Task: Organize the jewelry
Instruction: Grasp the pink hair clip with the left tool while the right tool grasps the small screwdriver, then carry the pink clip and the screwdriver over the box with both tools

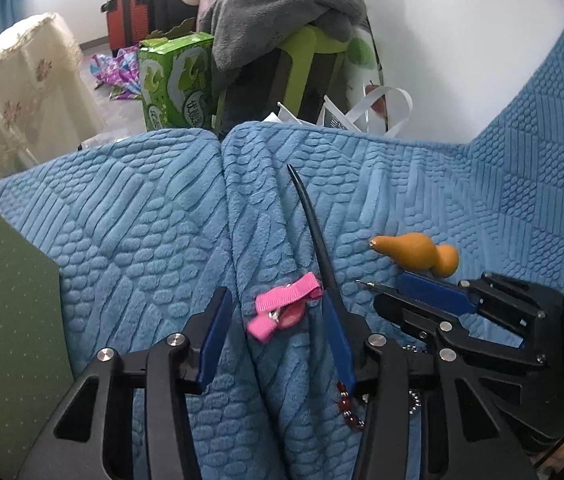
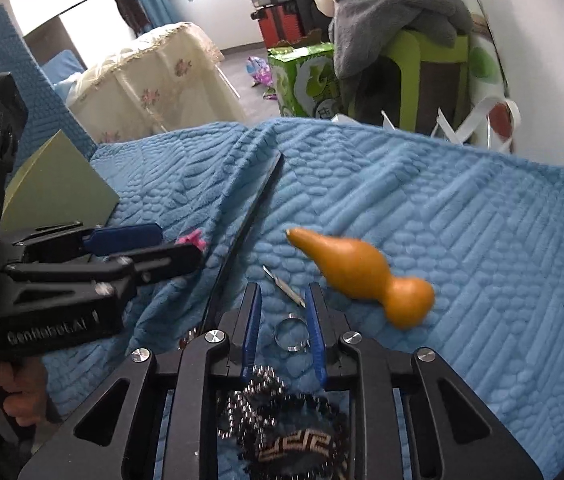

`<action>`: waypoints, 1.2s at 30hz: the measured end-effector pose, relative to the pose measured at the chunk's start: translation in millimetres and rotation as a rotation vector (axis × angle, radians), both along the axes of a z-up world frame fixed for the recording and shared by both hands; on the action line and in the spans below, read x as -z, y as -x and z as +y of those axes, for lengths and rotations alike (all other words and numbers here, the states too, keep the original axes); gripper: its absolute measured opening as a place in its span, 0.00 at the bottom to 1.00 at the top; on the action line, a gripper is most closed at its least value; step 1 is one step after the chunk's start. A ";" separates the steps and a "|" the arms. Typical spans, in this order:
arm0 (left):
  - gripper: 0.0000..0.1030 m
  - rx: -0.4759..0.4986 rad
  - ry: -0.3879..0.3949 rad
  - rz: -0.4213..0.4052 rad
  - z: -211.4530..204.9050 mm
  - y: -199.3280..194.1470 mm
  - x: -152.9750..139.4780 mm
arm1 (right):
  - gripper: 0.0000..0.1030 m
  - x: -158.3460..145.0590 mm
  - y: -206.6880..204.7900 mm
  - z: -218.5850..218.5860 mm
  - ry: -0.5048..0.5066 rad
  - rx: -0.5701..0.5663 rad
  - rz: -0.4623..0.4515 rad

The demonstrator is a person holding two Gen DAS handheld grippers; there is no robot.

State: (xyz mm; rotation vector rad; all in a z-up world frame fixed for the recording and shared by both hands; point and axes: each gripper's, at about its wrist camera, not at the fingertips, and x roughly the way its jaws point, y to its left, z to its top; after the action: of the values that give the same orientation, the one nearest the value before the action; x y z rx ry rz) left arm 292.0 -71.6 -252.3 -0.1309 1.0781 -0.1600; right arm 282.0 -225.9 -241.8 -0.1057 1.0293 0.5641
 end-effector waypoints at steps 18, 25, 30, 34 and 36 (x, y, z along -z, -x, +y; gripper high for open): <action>0.23 -0.005 0.012 -0.015 -5.8 17.8 0.6 | 0.03 3.9 5.2 7.8 0.105 -0.023 -0.023; 0.23 -0.046 0.070 -0.025 -2.4 29.6 -18.3 | 0.03 -15.0 10.9 1.3 0.047 0.036 -0.035; 0.23 -0.064 0.084 -0.038 -3.8 38.8 -27.3 | 0.03 -12.5 13.6 -8.5 0.055 0.088 -0.015; 0.23 -0.077 0.094 -0.051 -2.0 48.4 -35.2 | 0.03 -20.1 20.5 -18.1 0.035 0.134 -0.018; 0.23 -0.085 0.103 -0.058 0.9 56.0 -40.4 | 0.03 -28.1 28.7 -19.4 0.035 0.138 -0.042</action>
State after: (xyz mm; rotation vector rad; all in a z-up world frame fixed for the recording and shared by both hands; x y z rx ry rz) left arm 236.1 -70.7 -211.9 -0.2627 1.0048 -0.1416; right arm 253.3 -245.3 -213.8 -0.0764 0.9979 0.4166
